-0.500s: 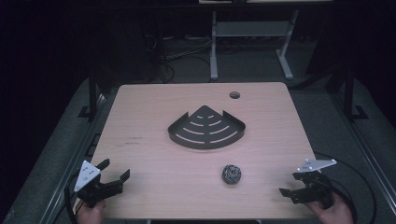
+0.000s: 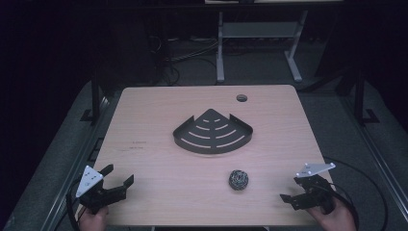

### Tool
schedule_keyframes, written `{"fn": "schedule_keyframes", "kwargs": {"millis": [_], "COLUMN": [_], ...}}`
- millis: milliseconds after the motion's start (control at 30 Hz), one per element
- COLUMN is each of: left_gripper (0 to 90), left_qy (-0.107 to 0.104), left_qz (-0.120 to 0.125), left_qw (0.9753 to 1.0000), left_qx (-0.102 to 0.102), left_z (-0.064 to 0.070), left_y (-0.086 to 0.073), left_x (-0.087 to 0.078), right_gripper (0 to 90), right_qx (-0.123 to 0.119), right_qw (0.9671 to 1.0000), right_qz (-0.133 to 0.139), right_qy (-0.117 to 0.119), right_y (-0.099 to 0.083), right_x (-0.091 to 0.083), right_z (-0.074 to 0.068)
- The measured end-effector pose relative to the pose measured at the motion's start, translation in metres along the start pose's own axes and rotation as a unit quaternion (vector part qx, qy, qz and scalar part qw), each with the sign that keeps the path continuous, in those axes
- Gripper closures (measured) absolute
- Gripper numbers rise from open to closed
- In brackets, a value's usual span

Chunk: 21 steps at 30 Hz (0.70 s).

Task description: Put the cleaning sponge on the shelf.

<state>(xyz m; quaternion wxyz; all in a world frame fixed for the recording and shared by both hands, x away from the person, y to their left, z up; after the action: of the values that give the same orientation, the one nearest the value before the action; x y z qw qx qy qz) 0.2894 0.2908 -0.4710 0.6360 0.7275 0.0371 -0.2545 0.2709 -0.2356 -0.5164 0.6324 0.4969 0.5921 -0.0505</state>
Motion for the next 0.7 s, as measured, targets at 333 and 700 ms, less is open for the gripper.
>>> {"fn": "schedule_keyframes", "kwargs": {"millis": [333, 700], "left_gripper": [13.4, 13.4], "left_qy": [0.004, 0.007], "left_qz": [0.000, 0.001], "left_qw": [1.0000, 1.0000], "left_qx": [0.001, -0.001], "left_z": [-0.001, -0.004], "left_y": [0.000, -0.001], "left_x": [-0.001, -0.002], "right_gripper": [16.0, 15.7], "right_qx": [-0.013, -0.034], "right_qw": [0.9998, 0.9987], "right_qz": [-0.016, -0.035], "right_qy": [0.003, 0.013], "right_y": [0.005, 0.016], "right_x": [0.006, 0.012], "right_z": [-0.007, -0.017]}}
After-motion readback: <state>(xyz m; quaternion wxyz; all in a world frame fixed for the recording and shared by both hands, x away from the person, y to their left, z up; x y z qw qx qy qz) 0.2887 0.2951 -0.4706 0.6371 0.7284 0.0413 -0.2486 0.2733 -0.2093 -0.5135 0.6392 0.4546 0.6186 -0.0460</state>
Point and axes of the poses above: each handheld gripper's, and its own axes: x roughly forward along the jaws, y roughly out of its top, z roughly to its right, the point moved 9 cm from there along x, roughly forward along the jaws, and after that the axes turned 8 degrees about y, right-handed, at the moved point
